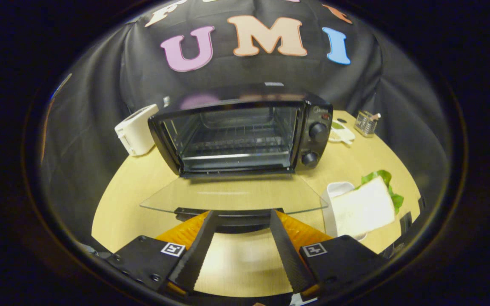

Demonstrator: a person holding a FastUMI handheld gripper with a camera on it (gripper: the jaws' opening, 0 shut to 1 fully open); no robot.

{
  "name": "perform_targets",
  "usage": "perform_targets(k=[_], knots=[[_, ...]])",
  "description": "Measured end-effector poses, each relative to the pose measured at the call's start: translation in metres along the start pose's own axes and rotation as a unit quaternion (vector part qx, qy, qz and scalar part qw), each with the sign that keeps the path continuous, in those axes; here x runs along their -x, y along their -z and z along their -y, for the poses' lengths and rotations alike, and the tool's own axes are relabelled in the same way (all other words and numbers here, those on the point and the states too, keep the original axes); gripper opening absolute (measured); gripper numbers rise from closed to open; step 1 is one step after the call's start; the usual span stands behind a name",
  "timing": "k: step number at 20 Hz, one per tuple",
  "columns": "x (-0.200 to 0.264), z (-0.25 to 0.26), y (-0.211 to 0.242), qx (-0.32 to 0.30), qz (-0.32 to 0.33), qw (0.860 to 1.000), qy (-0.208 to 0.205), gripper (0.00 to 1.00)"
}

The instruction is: Open the toaster oven, put the food inside, and close the toaster oven door.

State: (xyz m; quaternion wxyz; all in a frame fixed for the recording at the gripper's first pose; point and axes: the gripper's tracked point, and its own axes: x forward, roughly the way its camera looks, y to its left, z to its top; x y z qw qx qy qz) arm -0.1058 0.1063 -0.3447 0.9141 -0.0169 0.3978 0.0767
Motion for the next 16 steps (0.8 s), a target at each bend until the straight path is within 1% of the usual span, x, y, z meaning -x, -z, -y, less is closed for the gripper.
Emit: perform_targets(k=[2, 5, 10, 14, 16], knots=[[-0.003, 0.001, 0.015, 0.002, -0.022, 1.000, -0.002, 0.85], [-0.016, 0.004, 0.039, -0.004, -0.073, 0.997, -0.002, 0.84], [-0.040, 0.004, 0.051, -0.001, -0.109, 0.994, 0.006, 0.83], [-0.038, 0.006, 0.055, 0.031, -0.113, 0.993, 0.002, 0.82], [-0.031, 0.004, 0.051, 0.031, -0.110, 0.993, -0.019, 0.82]])
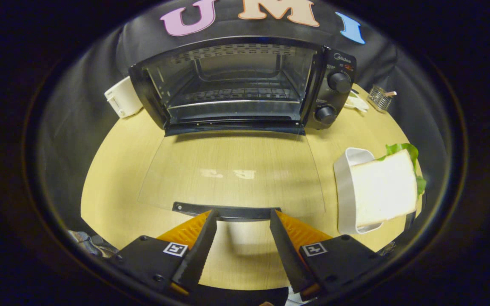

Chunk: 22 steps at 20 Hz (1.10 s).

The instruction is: Open the toaster oven, put the food inside, and close the toaster oven door.

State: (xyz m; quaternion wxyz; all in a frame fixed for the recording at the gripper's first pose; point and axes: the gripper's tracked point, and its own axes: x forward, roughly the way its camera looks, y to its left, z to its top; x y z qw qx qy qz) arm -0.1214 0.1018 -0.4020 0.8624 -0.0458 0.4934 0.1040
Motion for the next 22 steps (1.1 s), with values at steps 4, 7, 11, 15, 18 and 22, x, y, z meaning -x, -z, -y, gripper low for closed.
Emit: perform_targets(k=[4, 7, 11, 15, 18, 22], knots=[[0.038, 0.011, -0.020, -0.019, 0.010, 0.999, -0.025, 0.82], [0.072, 0.040, -0.040, -0.022, 0.026, 0.999, -0.026, 0.82], [0.104, 0.098, -0.048, -0.030, 0.017, 0.999, -0.032, 0.83], [0.118, 0.180, -0.052, 0.004, -0.009, 1.000, -0.010, 0.83], [0.113, 0.225, -0.057, 0.004, -0.022, 1.000, -0.022, 0.82], [0.080, 0.264, -0.041, 0.027, -0.072, 0.996, -0.038, 0.83]])
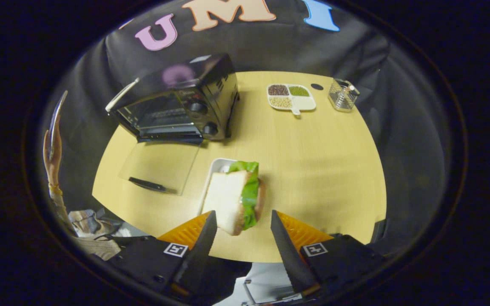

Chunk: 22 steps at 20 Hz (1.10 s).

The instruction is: Open the toaster oven, put the food inside, and close the toaster oven door.

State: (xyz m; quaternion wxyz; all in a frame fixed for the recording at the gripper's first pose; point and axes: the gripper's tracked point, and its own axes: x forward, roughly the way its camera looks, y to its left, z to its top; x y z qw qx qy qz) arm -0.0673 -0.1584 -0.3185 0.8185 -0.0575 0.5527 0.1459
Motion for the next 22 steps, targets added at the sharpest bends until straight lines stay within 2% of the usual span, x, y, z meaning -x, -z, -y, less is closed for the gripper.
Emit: perform_targets(k=[5, 11, 14, 16, 19, 22], knots=[[-0.036, 0.006, 0.004, -0.028, -0.029, 0.997, -0.061, 0.83], [-0.057, -0.010, 0.001, -0.084, -0.044, 0.984, -0.148, 0.82], [-0.058, -0.023, 0.003, -0.135, -0.055, 0.969, -0.200, 0.57], [-0.058, -0.025, -0.008, -0.176, -0.043, 0.959, -0.219, 0.41], [-0.053, -0.021, -0.013, -0.209, -0.028, 0.952, -0.222, 0.31], [-0.030, -0.026, -0.027, -0.236, 0.005, 0.941, -0.241, 0.31]])
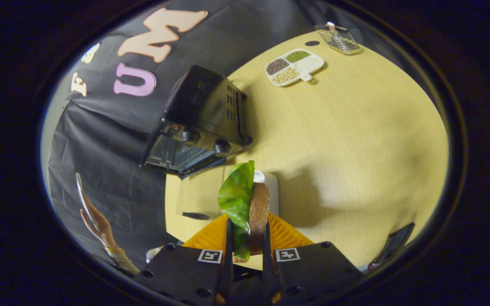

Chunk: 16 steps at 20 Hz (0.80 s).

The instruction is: Open the toaster oven, put the food inside, and close the toaster oven door.

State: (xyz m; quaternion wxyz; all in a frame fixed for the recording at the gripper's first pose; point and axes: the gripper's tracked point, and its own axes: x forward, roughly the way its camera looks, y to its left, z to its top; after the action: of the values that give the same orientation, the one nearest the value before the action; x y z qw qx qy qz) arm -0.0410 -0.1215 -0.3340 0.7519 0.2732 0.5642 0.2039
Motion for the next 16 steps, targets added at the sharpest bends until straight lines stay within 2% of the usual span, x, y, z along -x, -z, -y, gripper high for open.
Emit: perform_targets(k=[4, 8, 16], knots=[[0.018, -0.045, -0.009, -0.038, 0.060, 0.996, -0.057, 0.31], [0.011, -0.085, -0.005, -0.052, 0.095, 0.989, -0.099, 0.31], [-0.062, -0.144, 0.026, -0.084, 0.084, 0.987, -0.108, 0.31]])
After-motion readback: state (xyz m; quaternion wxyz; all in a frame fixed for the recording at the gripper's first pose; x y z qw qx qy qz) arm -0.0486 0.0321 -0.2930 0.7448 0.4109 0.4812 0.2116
